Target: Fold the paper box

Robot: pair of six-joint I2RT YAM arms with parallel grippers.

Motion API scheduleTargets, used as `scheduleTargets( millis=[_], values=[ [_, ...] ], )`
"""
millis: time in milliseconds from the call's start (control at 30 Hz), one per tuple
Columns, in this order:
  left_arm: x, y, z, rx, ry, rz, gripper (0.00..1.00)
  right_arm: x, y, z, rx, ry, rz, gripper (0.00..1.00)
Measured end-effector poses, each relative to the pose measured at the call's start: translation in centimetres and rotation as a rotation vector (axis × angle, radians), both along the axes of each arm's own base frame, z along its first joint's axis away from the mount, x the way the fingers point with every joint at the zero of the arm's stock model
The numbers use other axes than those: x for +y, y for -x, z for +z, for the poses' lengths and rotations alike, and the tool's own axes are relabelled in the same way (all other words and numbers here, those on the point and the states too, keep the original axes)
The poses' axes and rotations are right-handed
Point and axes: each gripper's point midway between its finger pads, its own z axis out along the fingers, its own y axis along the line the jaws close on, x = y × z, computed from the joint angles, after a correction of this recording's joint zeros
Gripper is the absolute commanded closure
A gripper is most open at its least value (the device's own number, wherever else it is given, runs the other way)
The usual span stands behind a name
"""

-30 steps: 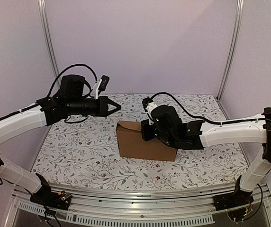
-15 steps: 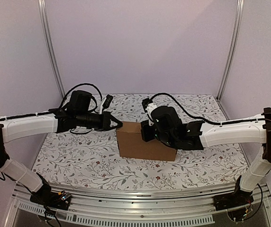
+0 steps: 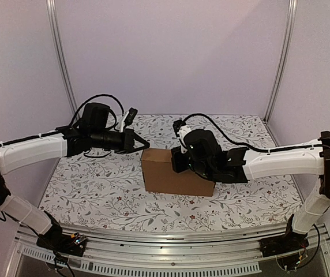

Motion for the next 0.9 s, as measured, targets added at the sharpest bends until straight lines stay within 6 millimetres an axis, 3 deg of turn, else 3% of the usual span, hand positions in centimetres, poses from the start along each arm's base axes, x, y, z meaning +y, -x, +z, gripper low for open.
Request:
scheduleTargets(
  millis=[367, 467, 600, 900],
  values=[
    [-0.7, 0.0, 0.9, -0.004, 0.041, -0.030, 1.00, 0.2, 0.3, 0.3, 0.015, 0.006, 0.020, 1.00],
    [-1.2, -0.1, 0.0, 0.015, 0.050, -0.045, 1.00, 0.3, 0.4, 0.6, 0.022, 0.007, 0.030, 1.00],
    [-1.3, 0.2, -2.7, 0.073, 0.026, -0.055, 1.00, 0.3, 0.8, 0.8, 0.037, 0.022, 0.052, 1.00],
    [-1.6, 0.0, -2.8, 0.054, 0.037, -0.065, 1.00, -0.7, 1.9, 1.2, 0.095, 0.044, 0.117, 1.00]
  ],
)
